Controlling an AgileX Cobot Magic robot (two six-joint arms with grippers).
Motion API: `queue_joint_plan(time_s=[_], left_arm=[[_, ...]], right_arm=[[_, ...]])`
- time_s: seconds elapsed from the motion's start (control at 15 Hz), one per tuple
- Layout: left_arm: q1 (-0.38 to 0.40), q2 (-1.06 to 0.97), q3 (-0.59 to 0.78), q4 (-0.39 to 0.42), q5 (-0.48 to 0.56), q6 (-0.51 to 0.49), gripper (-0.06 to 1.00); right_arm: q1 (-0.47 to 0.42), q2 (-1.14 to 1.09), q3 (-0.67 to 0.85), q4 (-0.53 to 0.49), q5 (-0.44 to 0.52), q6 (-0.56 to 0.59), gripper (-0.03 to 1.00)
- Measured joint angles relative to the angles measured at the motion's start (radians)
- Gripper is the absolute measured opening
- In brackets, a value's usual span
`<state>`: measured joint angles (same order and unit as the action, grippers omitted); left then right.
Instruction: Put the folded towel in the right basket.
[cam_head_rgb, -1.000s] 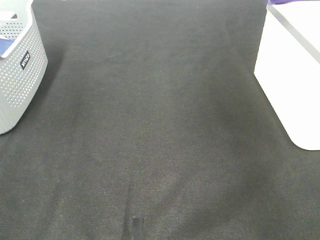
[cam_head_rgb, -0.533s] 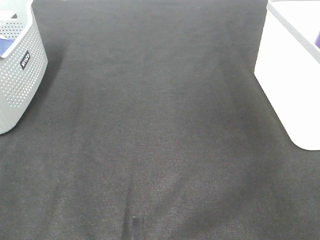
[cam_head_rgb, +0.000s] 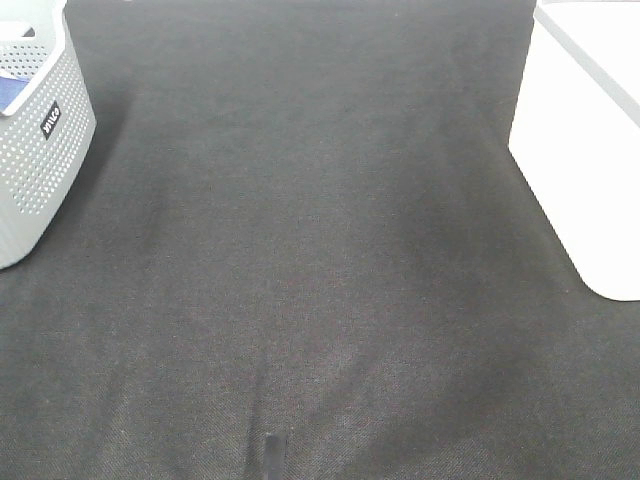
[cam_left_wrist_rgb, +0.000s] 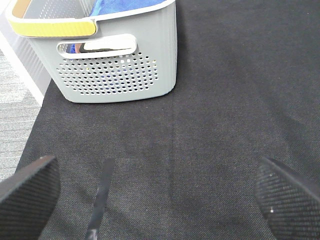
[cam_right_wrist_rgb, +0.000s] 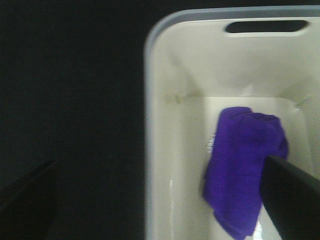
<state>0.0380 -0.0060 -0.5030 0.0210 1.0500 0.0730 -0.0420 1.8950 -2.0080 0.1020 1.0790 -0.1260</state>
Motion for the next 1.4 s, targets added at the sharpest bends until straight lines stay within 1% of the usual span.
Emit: queue_joint_plan(time_s=[0.07, 0.13, 0.2, 0.27, 0.4, 0.53, 0.67, 0.87, 1.0, 1.13, 1.27, 1.4], left_arm=[[0.000, 0.000, 0.000, 0.000, 0.000, 0.000, 0.99], [0.000, 0.000, 0.000, 0.000, 0.000, 0.000, 0.99], [0.000, 0.000, 0.000, 0.000, 0.000, 0.000, 0.99], [0.000, 0.000, 0.000, 0.000, 0.000, 0.000, 0.99], [0.000, 0.000, 0.000, 0.000, 0.000, 0.000, 0.99], [0.000, 0.000, 0.000, 0.000, 0.000, 0.000, 0.99], [0.000, 0.000, 0.000, 0.000, 0.000, 0.000, 0.99], [0.000, 0.000, 0.000, 0.000, 0.000, 0.000, 0.99], [0.000, 0.000, 0.000, 0.000, 0.000, 0.000, 0.99], [0.000, 0.000, 0.000, 0.000, 0.000, 0.000, 0.99], [0.000, 0.000, 0.000, 0.000, 0.000, 0.000, 0.99], [0.000, 0.000, 0.000, 0.000, 0.000, 0.000, 0.99]], right_arm=[[0.047, -0.016, 0.000, -0.014, 0.032, 0.013, 0.98], [0.068, -0.036, 0.003, -0.026, 0.070, 0.018, 0.98], [0.073, -0.069, 0.031, -0.030, 0.103, 0.035, 0.98], [0.073, -0.120, 0.101, -0.035, 0.103, 0.041, 0.98], [0.073, -0.297, 0.329, -0.044, 0.034, 0.042, 0.98], [0.073, -0.544, 0.621, -0.044, -0.022, 0.045, 0.98], [0.073, -0.807, 0.875, -0.036, -0.042, 0.054, 0.98], [0.073, -1.178, 1.161, -0.035, -0.050, 0.059, 0.98], [0.073, -1.400, 1.280, -0.062, -0.050, 0.059, 0.98], [0.073, -1.582, 1.362, -0.076, -0.050, 0.060, 0.98], [0.073, -1.748, 1.423, -0.076, -0.048, 0.060, 0.98], [0.073, -1.844, 1.482, -0.077, -0.032, 0.060, 0.98]])
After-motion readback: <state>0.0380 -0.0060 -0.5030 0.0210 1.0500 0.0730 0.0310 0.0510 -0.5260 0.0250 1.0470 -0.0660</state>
